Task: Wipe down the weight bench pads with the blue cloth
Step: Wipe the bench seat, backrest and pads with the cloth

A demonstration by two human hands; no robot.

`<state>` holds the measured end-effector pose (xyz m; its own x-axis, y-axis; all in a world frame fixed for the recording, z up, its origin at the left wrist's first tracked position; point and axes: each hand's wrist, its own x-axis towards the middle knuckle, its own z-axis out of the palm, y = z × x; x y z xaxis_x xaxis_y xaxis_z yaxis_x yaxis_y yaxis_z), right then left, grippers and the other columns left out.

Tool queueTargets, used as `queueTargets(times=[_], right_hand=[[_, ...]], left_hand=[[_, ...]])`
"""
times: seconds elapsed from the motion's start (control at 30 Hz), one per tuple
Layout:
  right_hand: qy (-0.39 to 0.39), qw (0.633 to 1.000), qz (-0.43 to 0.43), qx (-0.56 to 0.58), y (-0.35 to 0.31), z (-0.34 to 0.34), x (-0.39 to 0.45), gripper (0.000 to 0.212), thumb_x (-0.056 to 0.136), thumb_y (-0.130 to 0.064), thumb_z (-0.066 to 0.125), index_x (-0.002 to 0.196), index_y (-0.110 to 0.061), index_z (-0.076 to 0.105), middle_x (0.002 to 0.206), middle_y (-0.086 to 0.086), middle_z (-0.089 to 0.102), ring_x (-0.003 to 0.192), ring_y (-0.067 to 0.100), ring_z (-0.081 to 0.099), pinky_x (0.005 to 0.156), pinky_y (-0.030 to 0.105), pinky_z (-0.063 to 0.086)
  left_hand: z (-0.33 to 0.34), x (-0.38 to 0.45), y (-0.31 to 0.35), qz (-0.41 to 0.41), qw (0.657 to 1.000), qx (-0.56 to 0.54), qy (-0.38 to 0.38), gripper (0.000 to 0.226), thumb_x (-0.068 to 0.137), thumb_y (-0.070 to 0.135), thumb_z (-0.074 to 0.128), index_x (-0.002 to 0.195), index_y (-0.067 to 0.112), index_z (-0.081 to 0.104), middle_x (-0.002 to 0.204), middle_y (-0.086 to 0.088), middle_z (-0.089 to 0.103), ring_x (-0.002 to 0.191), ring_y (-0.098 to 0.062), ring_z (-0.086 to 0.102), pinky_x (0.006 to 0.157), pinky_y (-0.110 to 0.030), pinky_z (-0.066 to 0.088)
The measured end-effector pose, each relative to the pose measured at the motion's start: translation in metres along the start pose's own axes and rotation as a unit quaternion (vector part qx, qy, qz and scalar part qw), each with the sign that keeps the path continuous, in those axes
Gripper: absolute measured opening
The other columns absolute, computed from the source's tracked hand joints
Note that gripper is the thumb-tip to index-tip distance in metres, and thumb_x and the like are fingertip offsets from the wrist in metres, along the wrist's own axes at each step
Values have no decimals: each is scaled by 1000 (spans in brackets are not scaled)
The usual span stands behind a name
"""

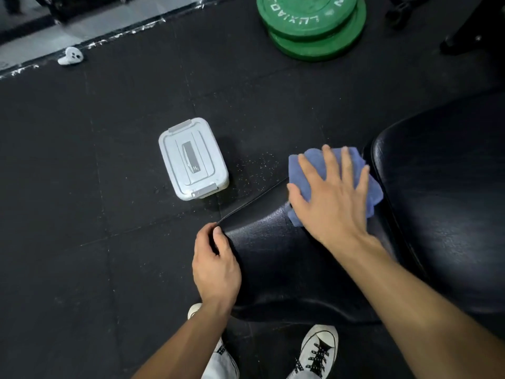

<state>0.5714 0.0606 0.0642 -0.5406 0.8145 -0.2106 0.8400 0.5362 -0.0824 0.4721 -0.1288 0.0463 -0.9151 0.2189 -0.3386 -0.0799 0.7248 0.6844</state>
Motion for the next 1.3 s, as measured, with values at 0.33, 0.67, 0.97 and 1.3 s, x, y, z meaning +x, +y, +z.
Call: queueTargets(times=[0.33, 0.67, 0.97, 1.3], right_hand=[[36, 998, 58, 15, 47, 32, -188, 70, 96, -46, 40, 160, -20, 32, 171, 17, 16, 157, 40, 15, 119, 68, 22], [34, 998, 24, 44, 46, 13, -90, 61, 104, -38, 30, 163, -21, 24, 170, 14, 20, 159, 31, 13, 127, 56, 16], [-34, 997, -41, 64, 31, -3, 47, 57, 98, -54, 33, 151, -36, 43, 156, 3, 42, 138, 31, 41, 103, 55, 41], [15, 988, 93, 122, 72, 20, -139, 72, 98, -54, 43, 163, -30, 23, 170, 12, 20, 153, 34, 28, 112, 52, 42]], left_hand=[[-5, 3, 0, 19, 1000, 25, -1, 30, 106, 38, 42, 128, 28, 60, 127, 5, 66, 122, -20, 60, 106, -39, 45], [75, -24, 60, 364, 912, 173, -79, 36, 105, 24, 49, 137, 12, 60, 145, -3, 57, 138, -19, 49, 120, -43, 35], [79, -24, 58, 359, 906, 216, -54, 38, 103, 27, 46, 138, 18, 56, 146, 2, 53, 139, -16, 47, 117, -37, 34], [75, -30, 66, 351, 908, 223, -54, 35, 102, 25, 49, 136, 18, 56, 144, 1, 53, 135, -18, 49, 116, -38, 36]])
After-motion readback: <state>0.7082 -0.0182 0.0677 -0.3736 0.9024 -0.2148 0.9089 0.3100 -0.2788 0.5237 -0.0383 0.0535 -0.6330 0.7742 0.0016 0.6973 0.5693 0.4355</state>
